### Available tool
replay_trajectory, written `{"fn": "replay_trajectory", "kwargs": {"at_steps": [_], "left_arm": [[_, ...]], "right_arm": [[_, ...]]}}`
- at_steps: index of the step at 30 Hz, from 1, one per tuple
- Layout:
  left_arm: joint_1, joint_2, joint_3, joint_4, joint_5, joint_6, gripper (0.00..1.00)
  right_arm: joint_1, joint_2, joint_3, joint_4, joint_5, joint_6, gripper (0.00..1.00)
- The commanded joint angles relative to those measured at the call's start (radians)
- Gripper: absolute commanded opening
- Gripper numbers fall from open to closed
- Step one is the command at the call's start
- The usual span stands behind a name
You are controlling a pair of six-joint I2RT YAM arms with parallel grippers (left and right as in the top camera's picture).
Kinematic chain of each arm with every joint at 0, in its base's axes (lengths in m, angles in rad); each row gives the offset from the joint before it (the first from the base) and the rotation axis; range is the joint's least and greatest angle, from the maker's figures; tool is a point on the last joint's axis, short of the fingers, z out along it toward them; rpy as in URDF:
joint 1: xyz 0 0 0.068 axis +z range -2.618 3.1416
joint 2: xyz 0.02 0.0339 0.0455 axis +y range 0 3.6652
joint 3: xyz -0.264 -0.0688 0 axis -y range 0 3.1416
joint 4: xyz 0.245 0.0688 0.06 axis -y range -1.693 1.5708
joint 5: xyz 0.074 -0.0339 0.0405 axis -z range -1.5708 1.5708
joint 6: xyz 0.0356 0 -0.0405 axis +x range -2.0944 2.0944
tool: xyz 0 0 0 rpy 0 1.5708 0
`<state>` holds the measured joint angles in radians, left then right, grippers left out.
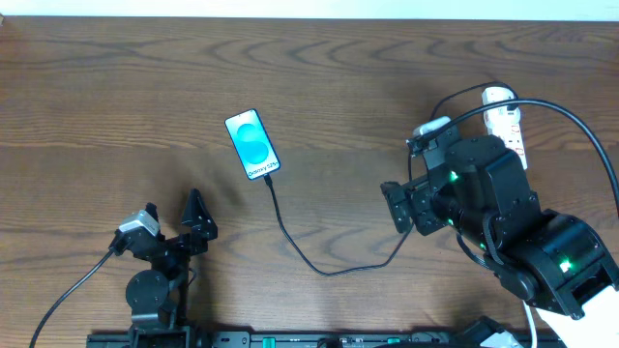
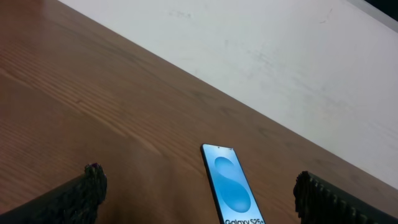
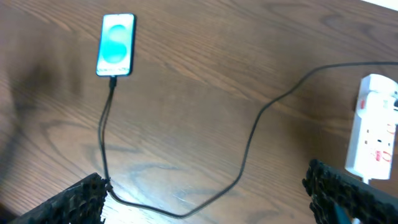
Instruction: Plug charger to phone and switch on socket
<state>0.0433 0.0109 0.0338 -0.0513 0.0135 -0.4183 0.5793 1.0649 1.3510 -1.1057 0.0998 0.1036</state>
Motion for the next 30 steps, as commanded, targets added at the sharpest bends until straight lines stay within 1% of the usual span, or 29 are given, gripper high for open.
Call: {"fn": "replay_trajectory", "kwargs": {"at_steps": [1, 7, 12, 16, 21, 25, 30], "left_arm": [[0.004, -0.006, -0.03, -0.018, -0.007, 0.014, 0.98], [0.004, -0.006, -0.03, -0.018, -0.007, 0.014, 0.98], [0.004, -0.006, -0.03, -0.018, -0.007, 0.014, 0.98], [0.004, -0.006, -0.03, -0.018, -0.007, 0.014, 0.98], [0.004, -0.006, -0.03, -0.018, -0.007, 0.014, 0.98], [0.004, -0.006, -0.03, -0.018, -0.007, 0.014, 0.98], [0.004, -0.006, -0.03, -0.018, -0.007, 0.014, 0.98]], "right_arm": [[0.008, 0.0, 0.005, -0.01, 0.028, -0.031, 0.99], [0.006, -0.012, 0.005, -0.023, 0.03, -0.031, 0.99], [-0.027, -0.111, -0.05, 0.013, 0.044, -0.031, 0.99], [-0.088, -0.232, -0.197, 0.156, 0.032, -0.031, 0.99], [-0.156, -0.403, -0.449, 0.396, -0.021, -0.031, 0.99], [-0.175, -0.536, -0.644, 0.578, -0.04, -0.031, 0.99], [-0.175, -0.684, -0.855, 0.756, -0.043, -0.031, 0.99]]}}
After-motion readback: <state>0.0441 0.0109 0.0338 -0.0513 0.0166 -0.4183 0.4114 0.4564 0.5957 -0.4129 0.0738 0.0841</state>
